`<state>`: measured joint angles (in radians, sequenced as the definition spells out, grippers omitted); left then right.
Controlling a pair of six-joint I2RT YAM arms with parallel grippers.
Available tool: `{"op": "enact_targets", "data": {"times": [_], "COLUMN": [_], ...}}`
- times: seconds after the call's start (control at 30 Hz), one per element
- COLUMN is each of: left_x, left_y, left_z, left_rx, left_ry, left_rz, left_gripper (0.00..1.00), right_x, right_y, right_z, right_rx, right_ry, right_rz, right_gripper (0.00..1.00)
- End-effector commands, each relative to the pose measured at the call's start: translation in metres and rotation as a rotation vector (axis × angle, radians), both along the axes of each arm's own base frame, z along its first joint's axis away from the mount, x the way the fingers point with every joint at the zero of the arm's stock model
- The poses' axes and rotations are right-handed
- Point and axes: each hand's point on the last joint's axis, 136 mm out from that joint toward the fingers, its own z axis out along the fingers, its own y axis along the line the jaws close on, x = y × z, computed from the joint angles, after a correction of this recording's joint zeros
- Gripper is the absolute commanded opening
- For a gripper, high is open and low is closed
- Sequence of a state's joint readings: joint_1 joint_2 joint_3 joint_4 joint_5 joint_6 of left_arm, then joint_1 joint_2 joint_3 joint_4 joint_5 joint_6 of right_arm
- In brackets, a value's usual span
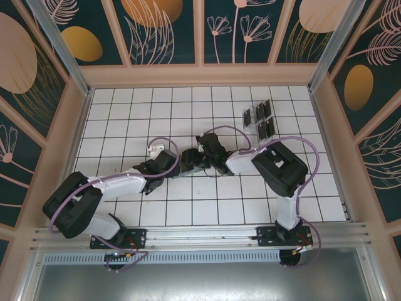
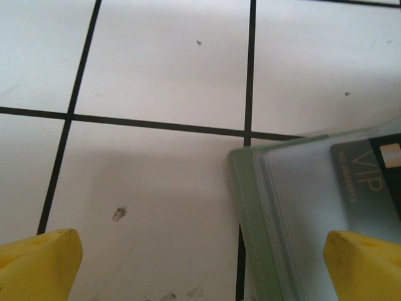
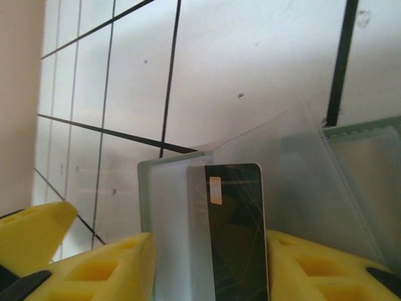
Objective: Put the credit cards into the card holder
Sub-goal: Insert the credit card into the card slot.
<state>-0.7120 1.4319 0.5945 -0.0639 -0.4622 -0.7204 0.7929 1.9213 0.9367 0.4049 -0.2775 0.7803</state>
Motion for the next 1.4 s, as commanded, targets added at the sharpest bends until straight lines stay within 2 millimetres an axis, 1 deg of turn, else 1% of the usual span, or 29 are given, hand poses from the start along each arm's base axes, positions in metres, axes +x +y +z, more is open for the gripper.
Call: {"op": "enact_targets", "data": {"times": [0.0,0.17,0.4,0.5,0.6,0.77,0.97,1.23,1.37], "left_x": [-0.004,-0.007,-0.012,-0.015,-0.017,-0.016,-0.013,-0.003,0.004], "left_y": [0.007,0.011,0.018,0.02,0.02,0.02,0.019,0.019,0.023], "left_z": [-0.002,-0.013,-0.03,-0.037,-0.043,-0.049,-0.052,-0.053,-0.052], "left_rx": [-0.025,-0.045,-0.068,-0.065,-0.06,-0.055,-0.05,-0.033,-0.018], "left_ry": [0.022,0.046,0.086,0.103,0.116,0.126,0.125,0.117,0.11], "left_rz": [0.022,0.039,0.07,0.076,0.078,0.077,0.074,0.074,0.079], "left_gripper": [0.98,0.98,0.98,0.98,0.98,0.99,0.98,0.99,0.99], "right_x": [0.003,0.009,0.012,0.013,0.01,0.001,-0.011,-0.023,-0.031], "right_y": [-0.019,-0.019,-0.022,-0.023,-0.021,-0.013,0.0,0.017,0.028], "right_z": [-0.005,-0.002,-0.012,-0.012,-0.015,-0.02,-0.02,-0.014,-0.01], "right_rx": [-0.131,-0.17,-0.237,-0.249,-0.256,-0.257,-0.245,-0.188,-0.15], "right_ry": [-0.021,-0.041,-0.049,-0.054,-0.052,-0.045,-0.04,-0.026,-0.017], "right_rz": [-0.012,-0.005,0.009,0.015,0.026,0.05,0.077,0.094,0.106], "right_gripper": [0.47,0.47,0.48,0.48,0.48,0.47,0.46,0.45,0.44]}}
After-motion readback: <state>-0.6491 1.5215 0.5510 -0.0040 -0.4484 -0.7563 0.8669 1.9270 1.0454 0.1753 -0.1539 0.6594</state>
